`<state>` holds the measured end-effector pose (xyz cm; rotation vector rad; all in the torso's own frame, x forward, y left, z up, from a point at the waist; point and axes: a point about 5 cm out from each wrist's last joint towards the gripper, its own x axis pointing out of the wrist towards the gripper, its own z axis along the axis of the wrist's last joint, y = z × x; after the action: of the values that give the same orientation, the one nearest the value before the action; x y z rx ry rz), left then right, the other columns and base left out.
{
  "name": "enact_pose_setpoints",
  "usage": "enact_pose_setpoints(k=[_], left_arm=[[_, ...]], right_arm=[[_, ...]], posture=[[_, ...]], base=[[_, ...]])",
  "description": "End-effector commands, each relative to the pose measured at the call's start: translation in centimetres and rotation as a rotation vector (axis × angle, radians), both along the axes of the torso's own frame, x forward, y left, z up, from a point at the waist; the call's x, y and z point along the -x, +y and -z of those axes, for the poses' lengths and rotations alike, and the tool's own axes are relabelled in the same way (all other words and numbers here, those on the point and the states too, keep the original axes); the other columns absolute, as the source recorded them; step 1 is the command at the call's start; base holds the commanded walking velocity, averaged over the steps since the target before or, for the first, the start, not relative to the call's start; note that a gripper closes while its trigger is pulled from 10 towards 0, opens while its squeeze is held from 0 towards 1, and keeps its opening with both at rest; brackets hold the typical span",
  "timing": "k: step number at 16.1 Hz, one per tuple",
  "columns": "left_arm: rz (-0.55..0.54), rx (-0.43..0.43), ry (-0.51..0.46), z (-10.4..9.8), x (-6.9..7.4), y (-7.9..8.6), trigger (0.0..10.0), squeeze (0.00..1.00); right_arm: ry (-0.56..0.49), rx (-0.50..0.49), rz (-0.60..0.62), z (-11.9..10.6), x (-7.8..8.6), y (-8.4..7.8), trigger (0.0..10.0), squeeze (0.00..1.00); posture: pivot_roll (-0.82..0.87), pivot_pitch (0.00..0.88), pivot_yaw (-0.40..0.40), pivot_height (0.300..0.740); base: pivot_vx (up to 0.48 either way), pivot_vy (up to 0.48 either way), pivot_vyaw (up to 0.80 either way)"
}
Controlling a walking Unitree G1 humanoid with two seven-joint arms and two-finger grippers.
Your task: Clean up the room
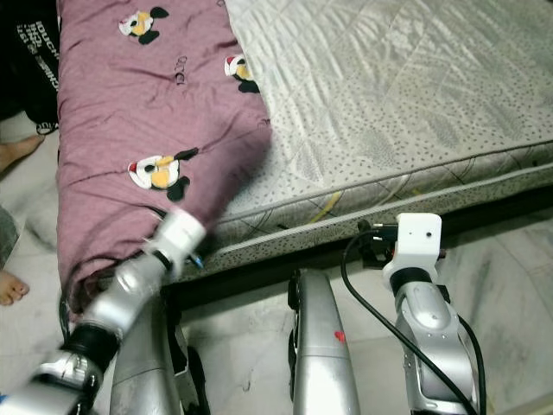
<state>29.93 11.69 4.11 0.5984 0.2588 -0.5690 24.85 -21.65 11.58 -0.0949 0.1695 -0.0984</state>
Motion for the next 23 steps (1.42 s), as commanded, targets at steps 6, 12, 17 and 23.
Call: enact_pose_setpoints(k=[6,12,17,23], left_arm=[[-0.021,0.124,-0.25,-2.8,0.6,-1.4,10.0,0.0],[-0.31,0.383,-0.506,-10.5,-4.3,1.7,10.0,0.0],[-0.417,0.259,0.092,-3.6,-5.8,3.3,10.0,0.0],[-0.143,0.149,0.089,-3.7,-5.9,-2.3,10.0,0.0]], right_arm=[[0.016,-0.02,0.044,0.6,0.8,-0.4,10.0,0.0],[-0.006,0.001,0.072,-0.4,2.5,-0.7,10.0,0.0],[0.005,-0.028,0.067,-0.7,2.9,-0.2,10.0,0.0],[-0.026,-0.054,0.041,-0.9,1.4,0.9,10.0,0.0]], posture=[[-0.18,0.232,0.033,0.514],[-0.2,0.267,0.043,0.514],[-0.22,0.267,0.049,0.514],[-0.21,0.213,0.053,0.514]], base=[[0.0,0.0,0.0],[0.0,0.0,0.0],[0.0,0.0,0.0],[0.0,0.0,0.0]])
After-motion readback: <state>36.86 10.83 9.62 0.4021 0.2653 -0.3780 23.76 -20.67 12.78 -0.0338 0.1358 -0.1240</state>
